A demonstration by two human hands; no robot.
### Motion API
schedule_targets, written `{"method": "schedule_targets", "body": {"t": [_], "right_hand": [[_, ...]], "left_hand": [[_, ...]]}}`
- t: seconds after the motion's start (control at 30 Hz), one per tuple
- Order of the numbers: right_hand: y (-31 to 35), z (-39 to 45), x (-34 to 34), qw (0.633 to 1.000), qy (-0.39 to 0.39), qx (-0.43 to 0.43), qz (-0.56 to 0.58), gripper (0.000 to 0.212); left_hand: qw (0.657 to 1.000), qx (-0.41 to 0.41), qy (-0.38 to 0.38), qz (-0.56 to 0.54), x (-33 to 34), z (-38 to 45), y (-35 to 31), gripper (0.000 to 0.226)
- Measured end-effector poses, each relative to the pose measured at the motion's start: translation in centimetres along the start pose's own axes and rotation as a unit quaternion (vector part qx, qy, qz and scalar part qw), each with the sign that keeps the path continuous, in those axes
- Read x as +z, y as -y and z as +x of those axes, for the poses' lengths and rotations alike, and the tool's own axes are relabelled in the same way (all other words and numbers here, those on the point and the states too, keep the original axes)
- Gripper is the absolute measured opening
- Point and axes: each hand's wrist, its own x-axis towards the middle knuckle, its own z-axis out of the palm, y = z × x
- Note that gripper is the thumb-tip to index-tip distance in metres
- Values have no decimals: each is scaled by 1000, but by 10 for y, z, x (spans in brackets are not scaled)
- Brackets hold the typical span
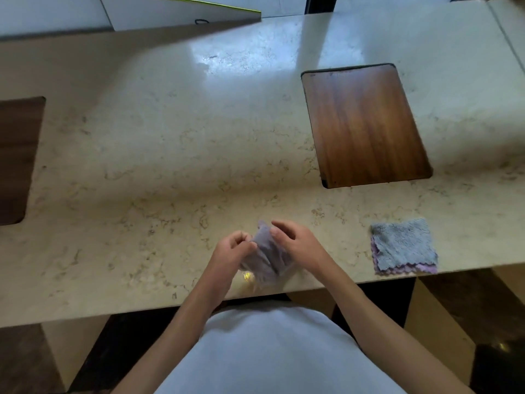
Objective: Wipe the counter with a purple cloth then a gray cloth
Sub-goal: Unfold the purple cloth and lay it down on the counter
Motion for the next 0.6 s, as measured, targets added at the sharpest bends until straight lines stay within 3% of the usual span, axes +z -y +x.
{"method": "schedule_targets", "body": {"t": [0.13, 0.23, 0.33, 0.43, 0.6], "right_hand": [[16, 0, 5, 970, 105, 51, 213, 71], [22, -2, 10, 932, 129, 73, 332, 65], [24, -12, 13, 901, 77, 49, 423, 48], [21, -24, 17, 897, -4, 22, 441, 36], [4, -44, 13, 890, -89, 42, 445, 32]], "left_hand": [[992, 12, 78, -100, -20, -3, -24, 13], [988, 13, 99, -114, -35, -6, -34, 13], [992, -4, 53, -117, -48, -4, -33, 12], [989, -55, 25, -138, -51, -1, -24, 8], [966, -167, 55, -188, -33, -1, -6, 8]]}}
